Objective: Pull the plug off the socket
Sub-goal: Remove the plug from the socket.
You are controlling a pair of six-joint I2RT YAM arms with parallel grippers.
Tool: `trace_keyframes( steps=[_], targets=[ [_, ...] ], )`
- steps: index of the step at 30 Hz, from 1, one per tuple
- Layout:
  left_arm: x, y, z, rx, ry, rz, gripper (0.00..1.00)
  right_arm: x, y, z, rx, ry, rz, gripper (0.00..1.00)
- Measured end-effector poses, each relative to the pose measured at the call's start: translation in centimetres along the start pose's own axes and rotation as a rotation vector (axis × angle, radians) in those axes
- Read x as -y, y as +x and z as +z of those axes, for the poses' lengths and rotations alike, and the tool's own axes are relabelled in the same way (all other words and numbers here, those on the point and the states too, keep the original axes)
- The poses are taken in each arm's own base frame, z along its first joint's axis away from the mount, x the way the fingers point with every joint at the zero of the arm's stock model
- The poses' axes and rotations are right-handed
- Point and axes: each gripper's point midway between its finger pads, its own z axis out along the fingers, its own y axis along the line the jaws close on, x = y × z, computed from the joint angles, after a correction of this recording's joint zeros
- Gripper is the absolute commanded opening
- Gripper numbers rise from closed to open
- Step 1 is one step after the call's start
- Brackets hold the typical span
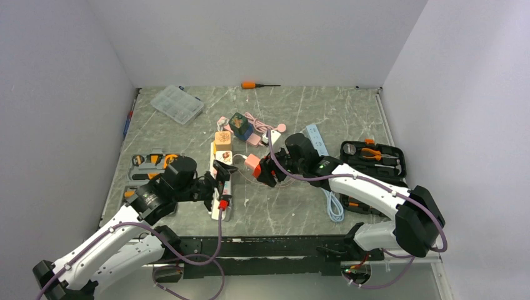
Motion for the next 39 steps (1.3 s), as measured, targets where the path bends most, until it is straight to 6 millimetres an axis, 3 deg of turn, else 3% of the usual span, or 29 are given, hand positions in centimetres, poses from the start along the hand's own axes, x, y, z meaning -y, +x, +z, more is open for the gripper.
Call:
trace_keyframes(
  steps=[4,11,17,28,39],
  targets=[
    [0.7,-0.6,1.6,0.035,0.009,0.110,0.99,-1.4,0.3,-0.8,-0.011,-0.107,-0.008,0.00],
    [-0.8,-2.0,3.1,0.069,-0.046,0.216,0.99,-3.6,2.7,-1.8,-0.061,-0.248,0.011,0.00],
    [0.7,-1.0,5.2,0.045,-0.015,0.241,0.98,-4.9,2.6,-2.7,-0.050,-0.310,0.008,0.00],
    [0.1,0.1,7.8,-0.015,-0.029,0.263,0.62,-5.5,2.2,-4.0,-0.032,-0.327,0.001,0.00],
    [-0.3,-1.0,8.1,0.002,-0.053,0.335,0.56,-6.3,2.8,-4.0,-0.064,-0.381,0.019,0.00]
  ],
)
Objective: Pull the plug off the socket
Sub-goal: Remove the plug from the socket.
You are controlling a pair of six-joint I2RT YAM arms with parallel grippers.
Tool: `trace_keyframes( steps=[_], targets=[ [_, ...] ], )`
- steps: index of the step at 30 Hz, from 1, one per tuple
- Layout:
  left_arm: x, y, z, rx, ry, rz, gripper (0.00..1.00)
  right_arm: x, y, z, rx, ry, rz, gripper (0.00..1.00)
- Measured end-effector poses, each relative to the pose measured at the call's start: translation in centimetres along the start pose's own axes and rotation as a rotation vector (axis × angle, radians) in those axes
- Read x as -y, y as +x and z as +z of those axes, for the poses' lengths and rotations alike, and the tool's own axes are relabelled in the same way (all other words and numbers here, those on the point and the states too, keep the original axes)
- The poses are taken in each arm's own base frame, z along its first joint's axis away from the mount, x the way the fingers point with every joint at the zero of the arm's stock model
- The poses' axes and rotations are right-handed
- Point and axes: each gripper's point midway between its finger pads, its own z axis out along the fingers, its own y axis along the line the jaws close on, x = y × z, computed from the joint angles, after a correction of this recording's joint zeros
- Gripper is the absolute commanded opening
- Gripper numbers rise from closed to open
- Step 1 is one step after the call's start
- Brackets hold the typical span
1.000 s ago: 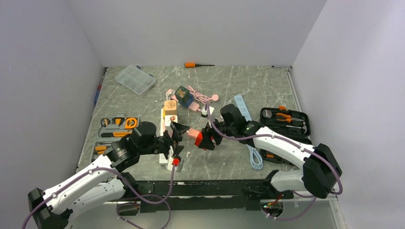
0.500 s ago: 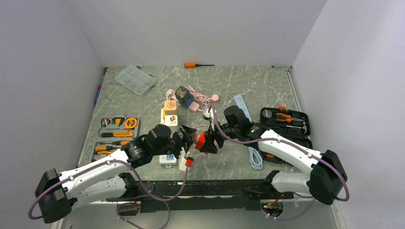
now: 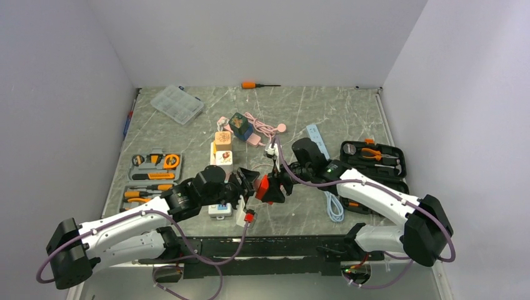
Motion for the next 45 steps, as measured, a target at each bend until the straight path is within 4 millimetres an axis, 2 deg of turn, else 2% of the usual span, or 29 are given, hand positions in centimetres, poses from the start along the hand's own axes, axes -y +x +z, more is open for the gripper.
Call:
trace_keyframes(
  steps=[2,4,11,16,17,21,24,27,28,31,33,37,38,45],
  targets=[
    [0.2,-0.2,0.1,0.007,0.005,0.014,0.53,0.1,-0.2,0.1,-0.003,-0.003,0.003,0.00],
    [0.5,-0.4,0.2,0.012,0.013,0.032,0.45,0.0,-0.5,0.2,-0.002,-0.007,0.003,0.00],
    [0.7,-0.3,0.2,0.006,0.015,0.088,0.01,-0.1,-0.8,0.4,-0.010,-0.029,0.018,0.00],
    [0.7,-0.1,0.1,-0.003,0.014,0.095,0.00,-0.1,-0.8,0.6,-0.014,-0.034,0.029,0.54],
    [0.6,-0.1,0.1,-0.004,0.013,0.097,0.00,-0.1,-0.8,0.6,-0.012,-0.034,0.028,0.59],
    [0.4,-0.1,-0.1,-0.009,0.005,0.101,0.00,-0.1,-1.1,0.6,-0.003,-0.034,0.028,0.66],
    [0.3,0.0,-0.1,-0.014,0.001,0.107,0.00,-0.2,-1.2,0.8,0.002,-0.044,0.032,0.77],
    [0.3,-0.1,-0.1,-0.012,0.001,0.116,0.00,-0.1,-1.2,1.2,0.002,-0.060,0.041,0.80],
    [0.3,-0.1,-0.1,-0.012,0.001,0.118,0.00,-0.1,-1.1,1.4,-0.001,-0.066,0.044,0.78],
    [0.2,-0.1,-0.2,-0.011,0.000,0.119,0.00,0.0,-0.9,1.7,-0.008,-0.072,0.049,0.62],
    [0.2,-0.1,-0.2,-0.016,-0.001,0.119,0.00,-0.1,-1.0,1.8,-0.006,-0.083,0.048,0.45],
    [0.2,0.0,-0.4,-0.020,-0.003,0.119,0.00,-0.2,-1.1,1.8,-0.001,-0.093,0.038,0.03],
    [0.2,0.0,-0.4,-0.021,-0.003,0.119,0.00,-0.2,-1.1,1.8,-0.001,-0.094,0.037,0.00],
    [0.3,-0.1,-0.5,-0.019,0.004,0.131,0.00,-0.3,-0.9,1.8,-0.014,-0.097,0.023,0.00]
  ],
)
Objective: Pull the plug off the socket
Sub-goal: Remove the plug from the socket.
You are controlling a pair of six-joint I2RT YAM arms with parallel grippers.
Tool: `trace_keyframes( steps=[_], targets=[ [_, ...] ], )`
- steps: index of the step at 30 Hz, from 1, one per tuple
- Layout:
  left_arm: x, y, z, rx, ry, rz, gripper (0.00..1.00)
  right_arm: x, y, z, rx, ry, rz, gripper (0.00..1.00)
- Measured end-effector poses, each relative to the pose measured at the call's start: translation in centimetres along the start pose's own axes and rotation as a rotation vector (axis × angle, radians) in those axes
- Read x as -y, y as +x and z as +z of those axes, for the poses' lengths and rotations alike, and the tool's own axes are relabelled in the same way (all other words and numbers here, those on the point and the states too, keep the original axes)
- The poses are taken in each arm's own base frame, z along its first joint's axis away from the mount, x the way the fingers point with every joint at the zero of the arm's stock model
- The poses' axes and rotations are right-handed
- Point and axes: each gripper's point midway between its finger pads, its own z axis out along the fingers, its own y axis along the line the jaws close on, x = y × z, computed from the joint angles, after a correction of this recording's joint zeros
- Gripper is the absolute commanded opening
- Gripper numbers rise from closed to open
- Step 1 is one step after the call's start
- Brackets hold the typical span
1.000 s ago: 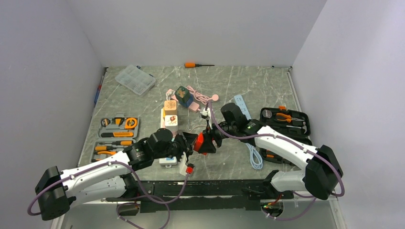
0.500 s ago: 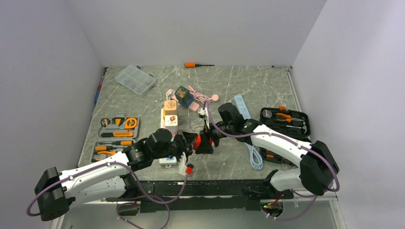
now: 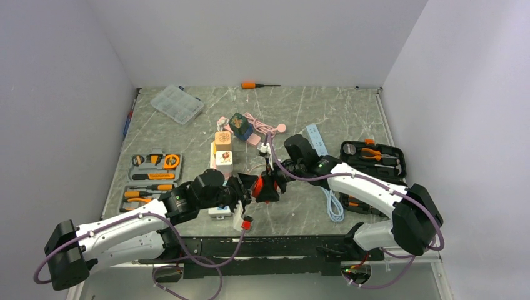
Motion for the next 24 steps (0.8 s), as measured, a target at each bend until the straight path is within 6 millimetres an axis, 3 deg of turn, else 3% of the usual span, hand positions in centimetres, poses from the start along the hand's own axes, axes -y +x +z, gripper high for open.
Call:
trace_keyframes(
  steps=[13,18,24],
  targets=[
    [-0.7,-0.2,0.0,0.058,-0.011,0.075,0.00,-0.4,0.4,-1.1,-0.035,0.074,-0.031,0.00],
    [-0.7,3.7,-1.4,-0.079,0.003,0.044,0.00,-0.2,3.5,-2.5,-0.133,0.135,0.063,0.00],
    [-0.5,5.1,-2.1,-0.127,0.013,0.026,0.00,0.5,5.3,-3.5,-0.166,0.227,0.113,0.00]
  ],
)
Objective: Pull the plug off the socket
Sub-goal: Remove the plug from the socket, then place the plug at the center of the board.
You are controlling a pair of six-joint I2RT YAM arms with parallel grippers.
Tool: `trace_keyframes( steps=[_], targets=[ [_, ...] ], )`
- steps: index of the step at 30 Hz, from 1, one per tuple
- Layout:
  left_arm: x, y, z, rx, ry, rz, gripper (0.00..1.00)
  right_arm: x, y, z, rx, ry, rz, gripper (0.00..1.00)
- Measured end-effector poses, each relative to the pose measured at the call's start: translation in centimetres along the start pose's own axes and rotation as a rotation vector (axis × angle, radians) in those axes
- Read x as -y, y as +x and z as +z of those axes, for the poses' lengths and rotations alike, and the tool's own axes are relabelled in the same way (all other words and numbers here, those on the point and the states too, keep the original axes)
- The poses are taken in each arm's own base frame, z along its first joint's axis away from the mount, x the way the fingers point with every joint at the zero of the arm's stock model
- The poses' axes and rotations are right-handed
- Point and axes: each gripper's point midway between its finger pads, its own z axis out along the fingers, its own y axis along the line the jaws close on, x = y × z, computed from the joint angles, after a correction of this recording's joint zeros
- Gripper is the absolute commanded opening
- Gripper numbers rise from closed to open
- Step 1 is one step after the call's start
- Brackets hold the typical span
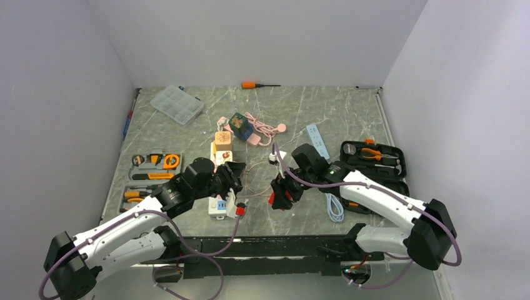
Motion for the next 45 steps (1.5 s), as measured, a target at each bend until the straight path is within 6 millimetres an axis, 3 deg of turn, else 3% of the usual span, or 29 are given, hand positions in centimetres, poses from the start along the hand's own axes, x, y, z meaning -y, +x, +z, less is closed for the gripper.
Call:
trace_keyframes(
  steps=[3,9,12,13,16,19,22,27,33,36,41,45],
  targets=[
    [0.1,-0.1,-0.2,0.004,0.002,-0.002,0.00,2.1,0.2,-0.4,0.014,0.105,0.070,0.00],
    [-0.7,-0.7,-0.4,0.028,-0.011,-0.004,0.00,11.9,1.8,-2.1,0.051,0.446,0.407,0.00],
    [-1.6,-1.2,-0.5,0.044,-0.029,-0.001,0.00,15.1,4.3,-2.0,0.006,0.588,0.526,0.13],
    [-1.8,-1.3,-0.5,0.048,-0.032,0.000,0.00,15.6,5.1,-1.8,-0.012,0.622,0.554,0.22],
    [-2.1,-1.8,-0.5,0.062,-0.037,-0.002,0.00,16.7,7.2,-1.7,-0.046,0.707,0.618,0.32],
    [-2.0,-1.9,-0.5,0.066,-0.036,-0.006,0.00,17.3,8.7,-1.9,-0.051,0.776,0.673,0.67],
    [-2.0,-1.9,-0.4,0.067,-0.035,-0.010,0.00,17.7,8.6,-2.1,-0.011,0.820,0.723,0.97],
    [-1.8,-2.0,-0.3,0.071,-0.029,-0.018,0.00,18.0,8.4,-2.6,0.043,0.859,0.774,1.00],
    [-1.6,-2.5,-0.2,0.093,-0.019,-0.032,0.00,17.1,5.6,-4.5,0.159,0.843,0.747,1.00],
    [-1.4,-3.1,0.2,0.116,0.013,-0.036,0.00,16.3,2.0,-6.7,0.287,0.825,0.711,1.00],
    [-0.2,-4.5,2.2,0.164,0.122,-0.104,0.00,14.8,-3.7,-11.3,0.501,0.820,0.654,1.00],
    [0.4,-5.4,5.1,0.167,0.273,-0.181,0.00,15.0,-5.3,-13.4,0.566,0.864,0.652,1.00]
  ],
)
